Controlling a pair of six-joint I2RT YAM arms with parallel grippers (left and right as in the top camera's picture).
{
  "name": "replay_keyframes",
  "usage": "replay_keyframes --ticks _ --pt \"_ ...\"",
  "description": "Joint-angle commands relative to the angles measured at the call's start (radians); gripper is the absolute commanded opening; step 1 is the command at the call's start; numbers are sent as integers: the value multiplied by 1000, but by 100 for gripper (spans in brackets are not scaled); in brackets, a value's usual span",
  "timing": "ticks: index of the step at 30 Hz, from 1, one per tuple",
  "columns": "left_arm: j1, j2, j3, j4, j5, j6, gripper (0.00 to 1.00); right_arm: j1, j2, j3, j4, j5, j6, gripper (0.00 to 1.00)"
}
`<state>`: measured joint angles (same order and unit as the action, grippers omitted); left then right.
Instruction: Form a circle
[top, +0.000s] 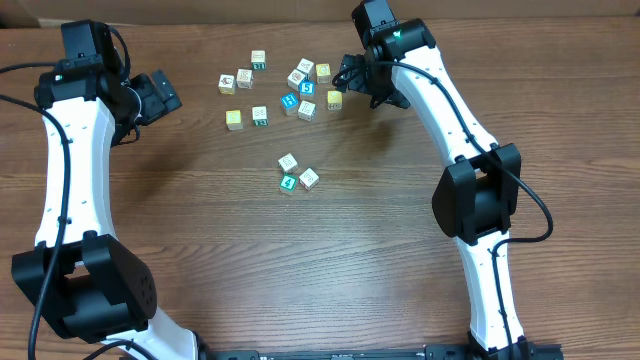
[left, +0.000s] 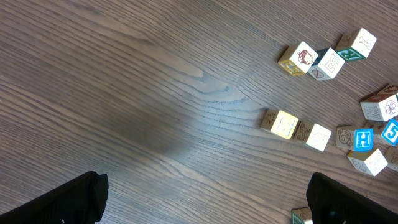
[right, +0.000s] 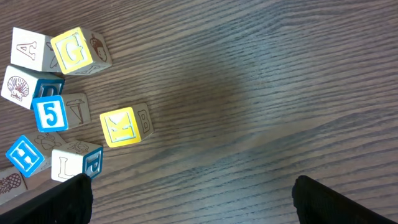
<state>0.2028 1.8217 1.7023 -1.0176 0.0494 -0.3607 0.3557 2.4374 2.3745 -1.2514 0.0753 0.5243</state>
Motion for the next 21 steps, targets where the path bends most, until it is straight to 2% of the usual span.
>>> replay_keyframes --ticks 1,16,21 --pt "-7 6 0 1 3 -6 99 3 -42 2 1 6 3 100" --pt "-7 6 0 1 3 -6 99 3 -42 2 1 6 3 100" --pt "-7 6 0 1 3 -6 100 3 -42 3 130 -4 3 100"
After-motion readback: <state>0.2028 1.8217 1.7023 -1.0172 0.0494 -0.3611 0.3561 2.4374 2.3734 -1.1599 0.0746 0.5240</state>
